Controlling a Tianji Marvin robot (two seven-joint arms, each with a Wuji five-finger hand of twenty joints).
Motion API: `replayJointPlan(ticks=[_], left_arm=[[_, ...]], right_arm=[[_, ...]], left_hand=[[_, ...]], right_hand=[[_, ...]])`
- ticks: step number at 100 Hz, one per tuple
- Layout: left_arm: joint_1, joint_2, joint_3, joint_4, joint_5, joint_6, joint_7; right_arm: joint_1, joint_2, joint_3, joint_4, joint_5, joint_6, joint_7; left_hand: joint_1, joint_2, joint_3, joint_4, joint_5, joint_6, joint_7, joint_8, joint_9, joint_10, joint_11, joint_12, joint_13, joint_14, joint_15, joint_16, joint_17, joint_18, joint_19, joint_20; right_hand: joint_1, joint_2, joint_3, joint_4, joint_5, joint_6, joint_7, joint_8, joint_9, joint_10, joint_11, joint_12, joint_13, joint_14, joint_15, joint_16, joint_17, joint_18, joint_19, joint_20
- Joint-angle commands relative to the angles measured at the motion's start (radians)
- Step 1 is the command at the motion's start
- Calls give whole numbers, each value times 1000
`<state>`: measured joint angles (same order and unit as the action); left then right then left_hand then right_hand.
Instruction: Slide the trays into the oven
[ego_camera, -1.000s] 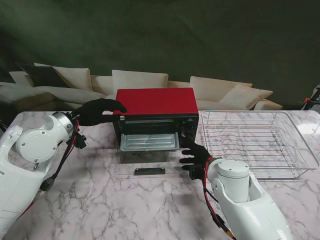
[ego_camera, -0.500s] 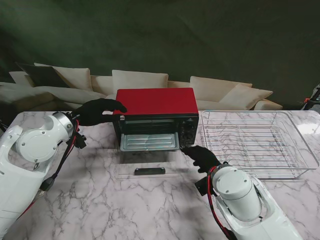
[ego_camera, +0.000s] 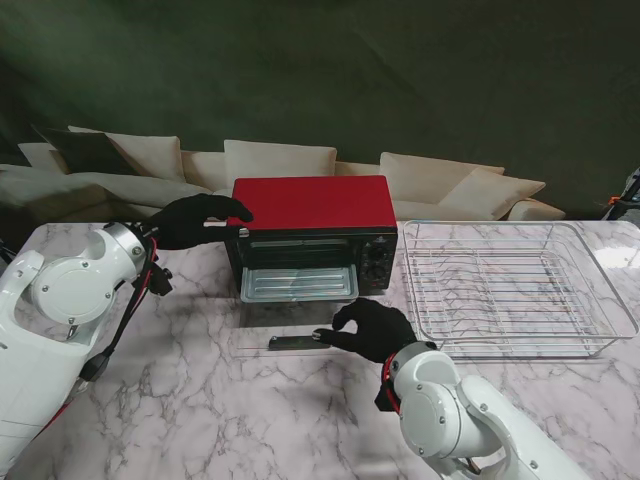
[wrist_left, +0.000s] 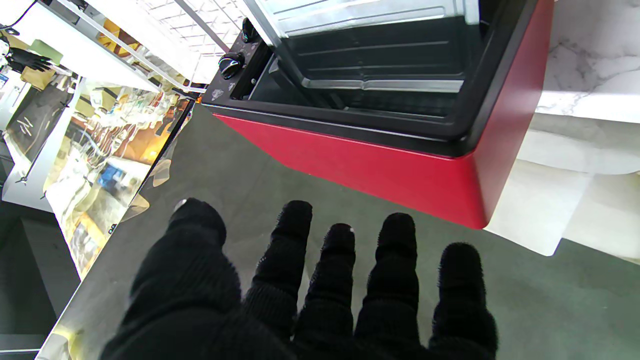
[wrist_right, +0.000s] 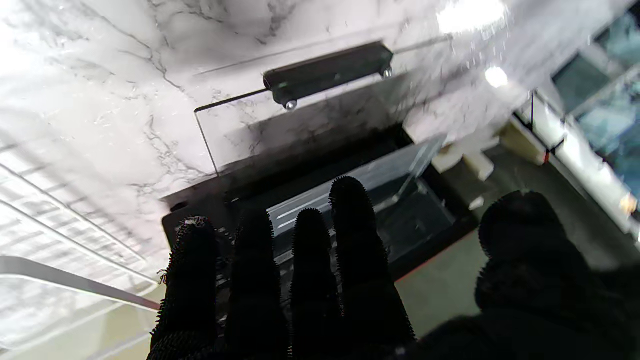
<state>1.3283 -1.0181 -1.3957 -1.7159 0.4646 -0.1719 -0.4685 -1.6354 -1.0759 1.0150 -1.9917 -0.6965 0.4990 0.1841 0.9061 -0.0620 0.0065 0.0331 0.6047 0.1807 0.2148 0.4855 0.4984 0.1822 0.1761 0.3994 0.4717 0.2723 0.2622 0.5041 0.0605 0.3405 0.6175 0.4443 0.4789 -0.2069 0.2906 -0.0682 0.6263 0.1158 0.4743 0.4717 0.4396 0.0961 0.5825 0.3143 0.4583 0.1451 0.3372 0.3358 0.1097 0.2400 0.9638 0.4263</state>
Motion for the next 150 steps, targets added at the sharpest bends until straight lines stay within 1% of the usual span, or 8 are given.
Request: replayJointPlan(ticks=[1, 27, 41, 49, 67, 79, 110, 150], left_arm=[[1, -2, 4, -3, -2, 6, -14], [6, 0, -2, -9, 1, 9, -21], [9, 0, -6, -10, 0, 6, -20], [10, 0, -7, -10, 1, 8, -22], [9, 1, -7, -9, 0, 6, -26], [5, 1, -5, -5, -1, 3, -28], [-5, 1, 6, 6, -6, -2, -29], [-4, 2, 9, 8, -5, -3, -32]], right_arm=[[30, 0, -18, 16, -3, -1, 11], [172, 6, -169, 97, -8, 26, 56], [257, 0, -252, 150, 23, 65, 59], [304, -1, -296, 180, 43, 79, 70], [399, -11, -387, 254, 77, 104, 77], [448, -26, -432, 301, 104, 110, 62], [536, -74, -479, 418, 184, 99, 12], [604, -130, -505, 541, 196, 74, -75]], left_hand=[[14, 51, -25, -12, 23, -17, 8, 8, 17, -10, 3, -3, -16, -12, -15, -5, -21, -19, -27, 8], [13, 51, -25, -12, 25, -15, 9, 8, 27, -14, 4, -1, -16, -13, -17, -6, -22, -17, -31, 9], [14, 51, -25, -12, 24, -16, 8, 8, 27, -13, 4, -1, -15, -12, -17, -6, -20, -16, -32, 10], [13, 52, -25, -12, 23, -16, 8, 8, 25, -12, 2, -2, -15, -12, -17, -6, -21, -18, -33, 10], [13, 52, -25, -12, 24, -16, 8, 8, 26, -11, 1, -2, -14, -9, -17, -6, -20, -17, -35, 11], [13, 52, -25, -12, 24, -16, 7, 8, 26, -12, 0, -2, -14, -10, -17, -6, -20, -17, -36, 12], [12, 52, -26, -12, 25, -16, 7, 8, 27, -11, -1, -2, -12, -9, -17, -6, -19, -16, -39, 13], [11, 54, -26, -13, 24, -17, 6, 8, 28, -11, -2, -3, -12, -9, -17, -6, -19, -16, -42, 15]], right_hand=[[-34, 20, 19, 13, -2, -26, -36, -38, -30, -25, -29, -12, -33, -39, -36, -25, -25, -23, -12, -28], [-48, 32, 33, 8, -48, 44, -108, -131, -54, 34, -92, -41, -48, -32, -87, -89, -28, -106, -41, -130], [-59, 47, 30, 7, -99, 61, -168, -174, -96, 49, -150, -66, -72, -34, -113, -116, -46, -110, -54, -162], [-61, 55, 28, 7, -117, 60, -176, -179, -103, 36, -154, -68, -74, -40, -115, -119, -43, -117, -53, -165], [-57, 82, -6, 11, -169, 82, -90, -99, -157, 61, -9, -10, -75, -8, -37, -62, -38, -97, -5, -166], [-57, 89, -10, 11, -191, 84, -93, -85, -176, 61, 6, -6, -89, -10, -28, -54, -44, -96, -2, -165], [-54, 94, -24, 13, -251, 84, -126, -76, -240, 48, -12, -21, -109, -35, -61, -72, -41, -110, -5, -170], [-67, 61, 15, 14, -244, 63, -66, -51, -202, 37, 30, -8, -92, -38, -36, -63, -23, -101, 23, -155]])
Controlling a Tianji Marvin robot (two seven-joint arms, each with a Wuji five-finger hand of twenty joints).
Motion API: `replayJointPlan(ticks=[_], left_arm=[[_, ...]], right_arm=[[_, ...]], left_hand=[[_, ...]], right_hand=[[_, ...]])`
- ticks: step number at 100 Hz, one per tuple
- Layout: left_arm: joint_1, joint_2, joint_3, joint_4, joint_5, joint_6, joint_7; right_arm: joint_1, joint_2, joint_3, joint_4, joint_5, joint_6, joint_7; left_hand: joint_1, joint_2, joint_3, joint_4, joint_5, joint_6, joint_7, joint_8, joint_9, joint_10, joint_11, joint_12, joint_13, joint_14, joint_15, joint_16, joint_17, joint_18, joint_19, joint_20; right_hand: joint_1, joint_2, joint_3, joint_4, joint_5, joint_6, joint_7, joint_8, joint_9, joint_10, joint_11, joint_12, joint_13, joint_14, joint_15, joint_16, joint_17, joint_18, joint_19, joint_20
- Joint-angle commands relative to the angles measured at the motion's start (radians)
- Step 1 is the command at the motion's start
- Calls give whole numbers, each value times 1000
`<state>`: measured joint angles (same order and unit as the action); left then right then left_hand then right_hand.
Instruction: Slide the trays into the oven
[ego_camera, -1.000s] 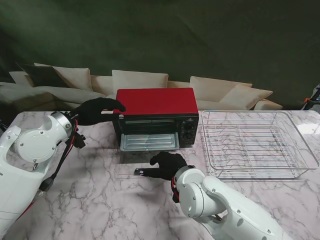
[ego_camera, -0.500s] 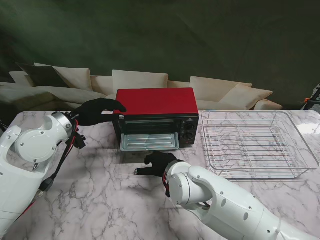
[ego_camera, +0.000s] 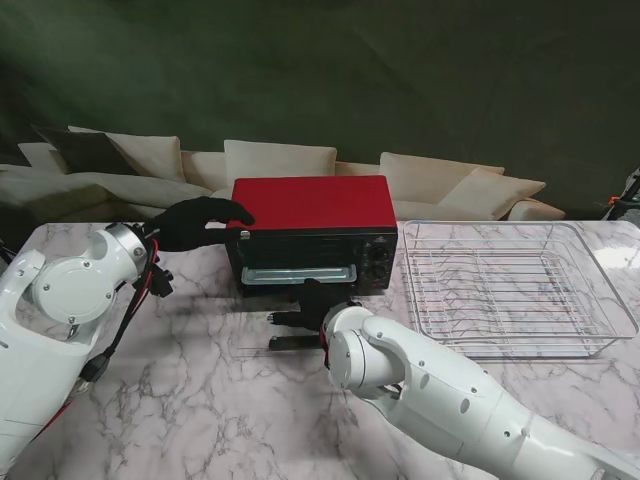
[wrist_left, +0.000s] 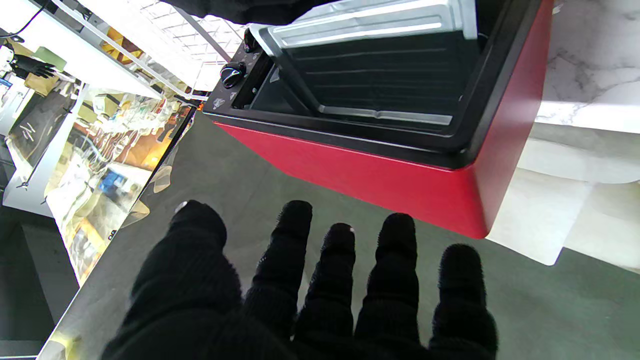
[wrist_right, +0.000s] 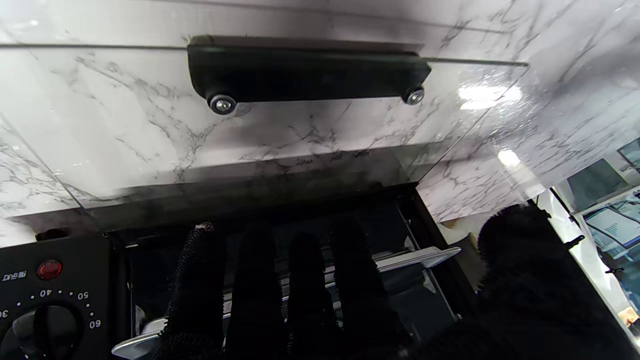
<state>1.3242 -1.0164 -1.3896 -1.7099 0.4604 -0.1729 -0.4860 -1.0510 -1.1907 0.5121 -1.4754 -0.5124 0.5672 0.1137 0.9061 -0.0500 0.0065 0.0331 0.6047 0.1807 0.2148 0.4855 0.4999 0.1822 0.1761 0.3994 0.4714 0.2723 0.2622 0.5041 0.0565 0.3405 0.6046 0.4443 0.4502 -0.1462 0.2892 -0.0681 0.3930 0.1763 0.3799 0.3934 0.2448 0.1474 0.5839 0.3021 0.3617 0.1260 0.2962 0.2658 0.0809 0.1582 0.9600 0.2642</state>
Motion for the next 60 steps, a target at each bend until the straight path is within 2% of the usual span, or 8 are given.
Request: replayJointPlan(ticks=[1, 30, 56, 60], left_arm=[[0, 0, 2, 2, -1, -3, -15], [11, 1, -5, -6, 3, -2, -13], [23, 1, -13, -14, 8, -2, -14], [24, 1, -14, -14, 9, -1, -14]], right_arm=[[22, -17, -4, 29, 12, 7, -6], [79, -63, -32, 144, 9, -22, -76], [126, -98, -58, 228, 10, -34, -114], [135, -102, -65, 239, 14, -34, -112]], left_hand=[[11, 42, -26, -13, 24, -17, 6, 8, 26, -11, -2, -3, -12, -8, -17, -6, -15, -16, -29, 15], [11, 42, -26, -13, 24, -18, 6, 8, 27, -12, -2, -2, -12, -9, -17, -6, -15, -16, -30, 16], [13, 41, -25, -12, 25, -19, 7, 8, 27, -11, -1, -2, -11, -8, -16, -5, -14, -17, -30, 16], [13, 41, -25, -12, 25, -17, 7, 8, 28, -12, -1, -2, -11, -9, -16, -5, -14, -17, -30, 17]], right_hand=[[-41, -2, 20, 14, -9, 2, 33, 28, -5, -14, 31, 5, 7, -18, 9, 10, 8, -18, 30, 9], [-101, -51, 135, 3, 12, -20, 135, 53, 53, -15, 88, 31, 39, -10, 129, 98, 51, -2, 110, 91], [-134, -73, 188, -3, 20, -42, 214, 77, 74, -22, 122, 70, 61, -7, 232, 167, 72, 15, 167, 188], [-137, -72, 189, -3, 19, -55, 223, 80, 80, -30, 128, 79, 64, -15, 245, 175, 57, 37, 168, 200]])
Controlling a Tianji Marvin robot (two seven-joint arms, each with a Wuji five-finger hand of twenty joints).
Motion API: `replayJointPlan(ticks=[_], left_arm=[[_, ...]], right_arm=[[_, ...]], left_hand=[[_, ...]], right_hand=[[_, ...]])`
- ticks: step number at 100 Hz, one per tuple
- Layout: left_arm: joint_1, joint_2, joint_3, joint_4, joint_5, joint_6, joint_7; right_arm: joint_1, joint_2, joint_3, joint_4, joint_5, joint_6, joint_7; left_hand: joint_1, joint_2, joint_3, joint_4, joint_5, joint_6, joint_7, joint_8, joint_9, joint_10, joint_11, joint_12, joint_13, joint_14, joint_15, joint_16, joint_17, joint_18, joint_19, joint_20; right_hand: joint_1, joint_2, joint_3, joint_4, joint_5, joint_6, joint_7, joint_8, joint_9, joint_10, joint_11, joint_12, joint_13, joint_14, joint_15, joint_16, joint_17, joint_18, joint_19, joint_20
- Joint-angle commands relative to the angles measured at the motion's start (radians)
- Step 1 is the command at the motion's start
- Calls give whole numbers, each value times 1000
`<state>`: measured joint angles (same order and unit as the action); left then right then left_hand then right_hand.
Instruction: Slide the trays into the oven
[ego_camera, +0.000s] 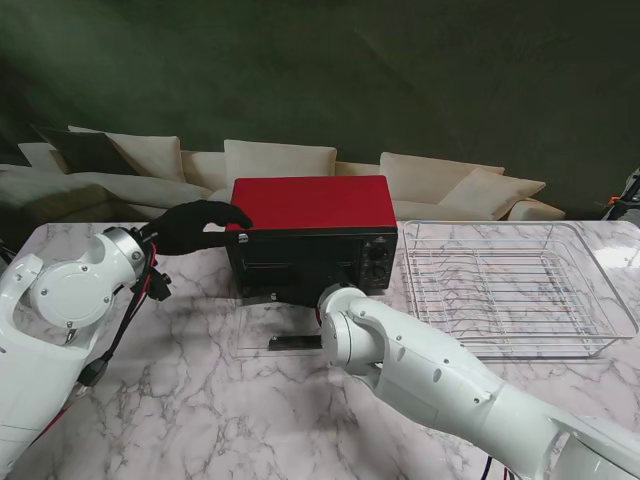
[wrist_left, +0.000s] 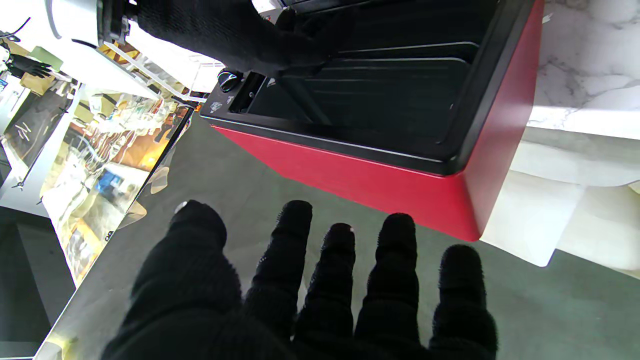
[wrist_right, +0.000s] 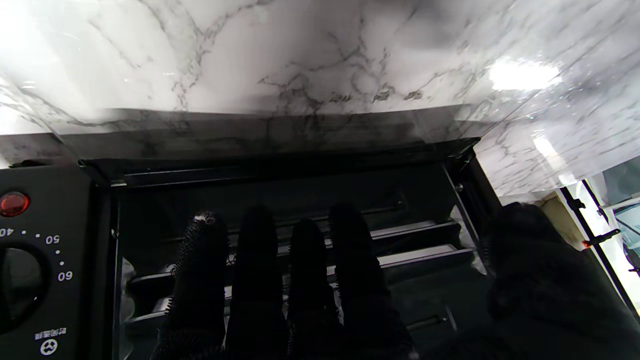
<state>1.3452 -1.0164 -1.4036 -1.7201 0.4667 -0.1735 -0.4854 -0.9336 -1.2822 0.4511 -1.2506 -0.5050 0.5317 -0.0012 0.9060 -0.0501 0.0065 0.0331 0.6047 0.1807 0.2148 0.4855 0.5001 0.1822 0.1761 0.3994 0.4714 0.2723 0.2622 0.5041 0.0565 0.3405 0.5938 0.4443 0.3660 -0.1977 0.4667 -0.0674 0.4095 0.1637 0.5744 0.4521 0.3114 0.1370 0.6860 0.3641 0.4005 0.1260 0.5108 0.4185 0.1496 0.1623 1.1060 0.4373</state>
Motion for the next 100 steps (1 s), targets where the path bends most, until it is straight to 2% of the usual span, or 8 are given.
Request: replayJointPlan(ticks=[1, 12, 16, 41, 53, 62, 71, 100], left_arm=[[3, 1, 0, -4, 2, -1, -15], [7, 1, -1, -7, 4, 2, -14], [9, 1, -1, -8, 4, 3, -13], [12, 1, -3, -9, 4, 4, -11], [14, 1, -4, -9, 5, 4, -11], [17, 1, -7, -11, 7, 1, -11], [22, 1, -11, -13, 7, 0, -10], [39, -2, -16, -18, 9, -2, 5]], right_arm=[[20, -11, -6, 17, 8, 3, 5], [36, -27, -15, 49, 20, 5, -3], [40, -33, -16, 60, 24, 5, -9], [54, -60, -15, 117, 47, -17, -46], [53, -58, -12, 115, 48, -24, -48], [40, -42, 1, 87, 42, -31, -41], [13, -11, 19, 30, 17, -35, -21], [-172, 119, 177, -255, -75, -76, 95]], left_hand=[[13, 41, -25, -12, 25, -17, 7, 8, 28, -11, -1, -2, -12, -9, -17, -5, -14, -17, -19, 17], [13, 41, -25, -12, 24, -18, 7, 8, 27, -11, -1, -2, -12, -8, -17, -5, -15, -16, -20, 17], [13, 40, -25, -12, 25, -17, 7, 8, 27, -12, -1, -2, -12, -8, -17, -5, -14, -17, -20, 17], [13, 40, -25, -12, 25, -17, 7, 8, 27, -10, -1, -2, -11, -10, -16, -5, -13, -17, -19, 18], [15, 39, -25, -12, 26, -17, 7, 8, 27, -11, -1, -2, -11, -9, -16, -5, -14, -17, -19, 18], [15, 39, -25, -12, 25, -17, 7, 8, 27, -11, -1, -2, -12, -9, -16, -5, -14, -15, -19, 18], [15, 38, -25, -12, 26, -16, 7, 8, 27, -10, 0, -2, -12, -8, -16, -5, -13, -17, -18, 18], [24, 47, -22, -12, 27, -13, 7, 8, 29, -8, 1, -1, -14, -10, -17, -5, -14, -23, -18, 18]], right_hand=[[-54, -19, 12, -4, -1, -45, 33, 24, 13, -21, 27, 22, 25, -17, 34, 27, -17, 38, 24, 37], [-60, -20, 16, -3, -10, -78, 81, 52, 22, -43, 48, 68, 31, -36, 70, 62, -51, 81, 35, 117], [-61, -22, 17, -3, -11, -88, 93, 63, 27, -49, 44, 96, 32, -43, 72, 78, -58, 91, 17, 173], [-68, -24, 22, -2, -13, -134, 155, 98, 32, -69, 64, 127, 33, -54, 102, 99, -77, 112, 23, 217], [-61, -29, 32, -1, -11, -157, 197, 121, 32, -72, 70, 138, 26, -56, 101, 99, -81, 111, 16, 227], [-56, -31, 41, 0, -22, -171, 219, 137, 29, -68, 85, 153, 24, -54, 106, 101, -80, 110, 17, 236], [-59, -31, 47, 0, -26, -175, 227, 143, 33, -64, 104, 169, 29, -48, 120, 107, -74, 109, 23, 244], [-49, -26, 38, -1, -12, -174, 220, 141, 57, -48, 106, 182, 48, -27, 137, 114, -44, 118, 44, 255]])
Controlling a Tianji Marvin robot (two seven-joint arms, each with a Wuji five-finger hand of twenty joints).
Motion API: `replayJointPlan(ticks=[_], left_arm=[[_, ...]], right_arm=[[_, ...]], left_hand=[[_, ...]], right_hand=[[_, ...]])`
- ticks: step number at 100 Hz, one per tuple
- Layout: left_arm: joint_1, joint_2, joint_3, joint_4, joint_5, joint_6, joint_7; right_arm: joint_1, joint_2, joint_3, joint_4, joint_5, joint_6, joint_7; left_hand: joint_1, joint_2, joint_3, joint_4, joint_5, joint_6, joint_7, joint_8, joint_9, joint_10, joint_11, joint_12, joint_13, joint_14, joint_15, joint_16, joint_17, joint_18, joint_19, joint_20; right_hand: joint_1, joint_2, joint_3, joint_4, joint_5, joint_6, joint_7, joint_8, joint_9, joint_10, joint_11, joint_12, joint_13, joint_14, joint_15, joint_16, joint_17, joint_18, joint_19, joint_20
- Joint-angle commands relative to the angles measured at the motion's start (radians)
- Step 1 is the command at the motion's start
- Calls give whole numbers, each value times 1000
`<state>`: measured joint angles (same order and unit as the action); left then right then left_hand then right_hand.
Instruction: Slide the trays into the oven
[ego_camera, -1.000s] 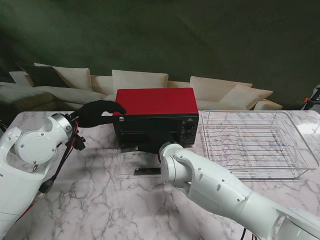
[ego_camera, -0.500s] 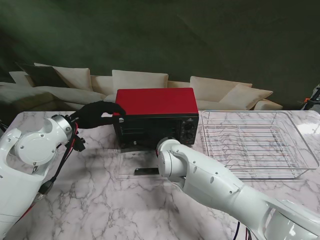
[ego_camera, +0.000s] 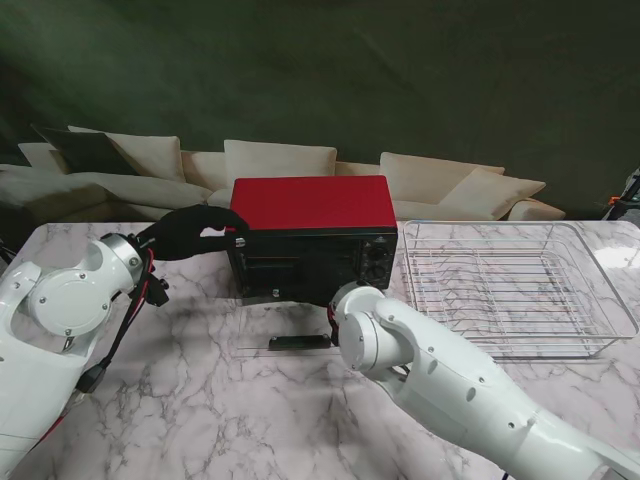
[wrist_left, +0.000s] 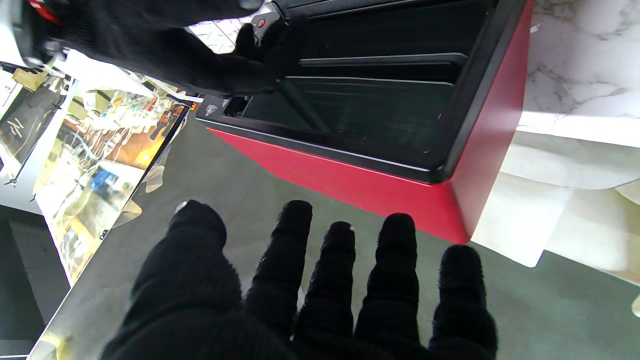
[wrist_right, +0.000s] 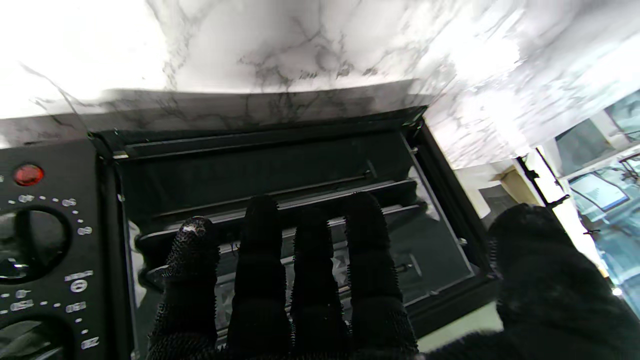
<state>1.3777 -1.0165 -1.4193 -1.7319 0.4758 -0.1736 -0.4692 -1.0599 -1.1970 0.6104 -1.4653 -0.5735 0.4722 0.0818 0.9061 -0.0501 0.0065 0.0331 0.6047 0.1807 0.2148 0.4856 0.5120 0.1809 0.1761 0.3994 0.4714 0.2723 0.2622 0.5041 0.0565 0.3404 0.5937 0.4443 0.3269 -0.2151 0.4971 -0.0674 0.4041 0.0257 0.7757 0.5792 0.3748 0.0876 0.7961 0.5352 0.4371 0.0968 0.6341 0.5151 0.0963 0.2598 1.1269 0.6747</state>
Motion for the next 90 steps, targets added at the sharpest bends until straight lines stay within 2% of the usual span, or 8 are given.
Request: replayJointPlan(ticks=[1, 20, 31, 43, 59, 73, 82, 90], left_arm=[[8, -2, 0, -8, -1, -1, -10], [56, -3, -10, -44, 6, -31, 9], [96, -3, -13, -67, 50, -69, 30], [151, -5, -15, -87, 115, -100, 63], [234, -6, -25, -104, 225, -119, 101], [298, -7, -34, -110, 317, -116, 123], [324, -5, -37, -107, 363, -101, 125], [338, -6, -29, -94, 389, -67, 131]], right_arm=[[-56, 37, 28, -51, -10, -22, 15], [-291, 95, 261, -284, -83, -142, 61], [-422, 108, 402, -386, -130, -229, 53], [-541, 112, 551, -461, -177, -308, 28], [-637, 105, 697, -481, -236, -406, -68], [-671, 93, 768, -455, -239, -449, -157], [-679, 83, 791, -428, -225, -454, -213], [-682, 76, 804, -409, -215, -456, -249]], left_hand=[[25, 47, -22, -12, 27, -13, 8, 8, 17, -7, 1, -1, -15, -10, -17, -5, -14, -24, -18, 18], [24, 48, -26, -15, 29, -8, 7, 7, 37, -2, 36, 27, -15, -8, -12, -2, -13, -25, -14, 19], [20, 47, -27, -16, 29, -5, 7, 7, 36, -2, 90, 98, -7, -11, 11, 19, -5, -31, 6, 25], [17, 48, -27, -17, 0, -6, -6, 2, -8, 6, 78, 106, -13, -10, 17, 30, 8, -44, 34, 33], [-2, 25, -26, -14, -194, -21, -109, -54, -208, 30, -144, -142, -39, -15, -28, -18, 14, -79, 59, 4], [-11, -51, -21, -6, -380, -53, -219, -171, -347, 59, -195, -272, -56, -13, -24, -47, 25, -109, 86, -11], [5, -111, -13, 0, -428, -62, -230, -224, -339, 84, -194, -311, -28, -19, -4, -43, 51, -132, 123, -5], [43, -150, -3, 14, -420, -10, -210, -228, -268, 96, -176, -275, -4, -36, 20, -33, 68, -153, 157, -5]], right_hand=[[-9, -9, 6, -1, -6, -36, 18, 14, -4, 2, -4, 11, 13, 4, 14, 17, 11, 20, 24, 18], [23, -3, -26, 3, 38, -35, -20, 0, 29, 22, -47, 0, 40, 28, -17, -4, 27, 38, 9, -2], [47, -3, -40, 6, 108, -25, -35, -2, 91, 36, -66, -16, 62, 48, -50, -24, 29, 61, -20, -30], [62, 3, -53, 6, 145, -21, -65, 3, 118, 49, -96, -26, 67, 57, -126, -61, 14, 77, -63, -71], [74, 7, -76, 8, 145, -39, -184, -46, 87, 42, -259, -153, 38, 50, -309, -155, -43, 95, -215, -171], [86, 6, -83, 10, 135, -44, -234, -81, 62, 20, -318, -226, 14, 45, -406, -206, -65, 94, -290, -218], [91, 6, -82, 10, 124, -40, -243, -88, 48, 17, -324, -235, 7, 42, -425, -214, -68, 91, -298, -221], [92, 8, -81, 9, 121, -41, -245, -91, 42, 20, -322, -238, 7, 40, -435, -217, -71, 90, -303, -223]])
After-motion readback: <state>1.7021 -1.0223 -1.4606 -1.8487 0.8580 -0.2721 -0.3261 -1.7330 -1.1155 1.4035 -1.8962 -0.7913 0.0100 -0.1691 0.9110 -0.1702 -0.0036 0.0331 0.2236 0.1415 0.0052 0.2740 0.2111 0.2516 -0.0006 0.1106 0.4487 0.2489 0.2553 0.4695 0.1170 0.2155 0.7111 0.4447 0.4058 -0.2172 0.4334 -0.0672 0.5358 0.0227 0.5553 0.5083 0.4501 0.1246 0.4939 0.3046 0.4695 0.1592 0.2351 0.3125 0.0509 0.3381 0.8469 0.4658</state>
